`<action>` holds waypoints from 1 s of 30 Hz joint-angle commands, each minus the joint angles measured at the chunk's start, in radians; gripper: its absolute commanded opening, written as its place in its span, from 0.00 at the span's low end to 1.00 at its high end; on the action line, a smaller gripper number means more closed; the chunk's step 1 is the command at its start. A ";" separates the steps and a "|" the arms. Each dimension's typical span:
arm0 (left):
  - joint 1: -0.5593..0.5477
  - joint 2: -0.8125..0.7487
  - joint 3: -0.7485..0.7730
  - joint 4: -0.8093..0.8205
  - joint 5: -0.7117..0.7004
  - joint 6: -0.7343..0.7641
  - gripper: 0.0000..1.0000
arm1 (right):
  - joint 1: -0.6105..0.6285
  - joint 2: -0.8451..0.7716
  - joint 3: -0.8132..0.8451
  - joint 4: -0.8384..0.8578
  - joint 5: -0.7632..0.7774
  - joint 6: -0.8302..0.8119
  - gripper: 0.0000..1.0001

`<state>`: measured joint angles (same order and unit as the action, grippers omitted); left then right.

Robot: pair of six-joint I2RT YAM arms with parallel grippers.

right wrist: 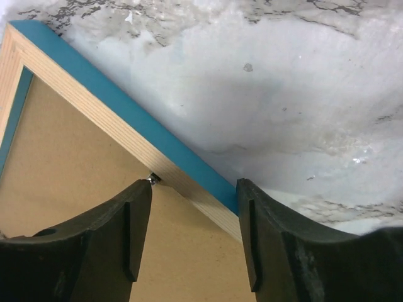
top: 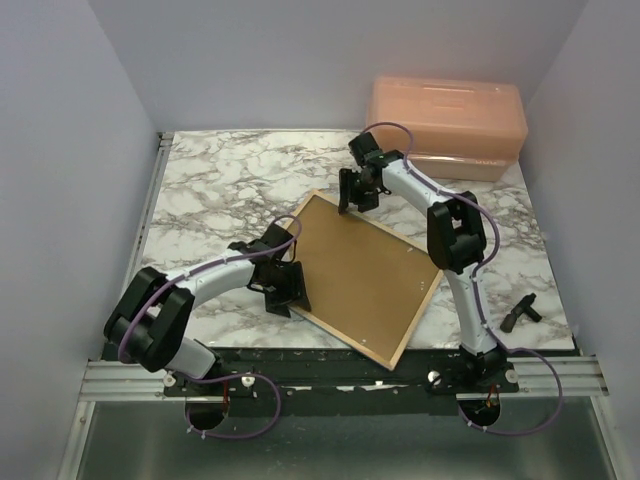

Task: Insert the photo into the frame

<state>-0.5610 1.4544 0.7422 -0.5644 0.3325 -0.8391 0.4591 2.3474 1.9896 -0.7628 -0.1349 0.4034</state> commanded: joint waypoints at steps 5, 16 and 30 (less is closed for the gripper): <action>-0.050 -0.025 -0.040 0.166 0.129 -0.076 0.61 | 0.064 -0.088 0.000 -0.084 0.204 0.022 0.86; -0.048 -0.232 0.014 0.051 0.120 0.004 0.75 | 0.024 -0.474 -0.379 -0.067 0.277 0.099 0.93; 0.028 -0.240 0.305 0.012 0.059 0.050 0.75 | -0.108 -0.909 -1.036 -0.064 0.321 0.355 0.78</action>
<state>-0.5613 1.2064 0.9802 -0.5411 0.4122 -0.8124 0.3805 1.4902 1.0363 -0.8215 0.1467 0.6441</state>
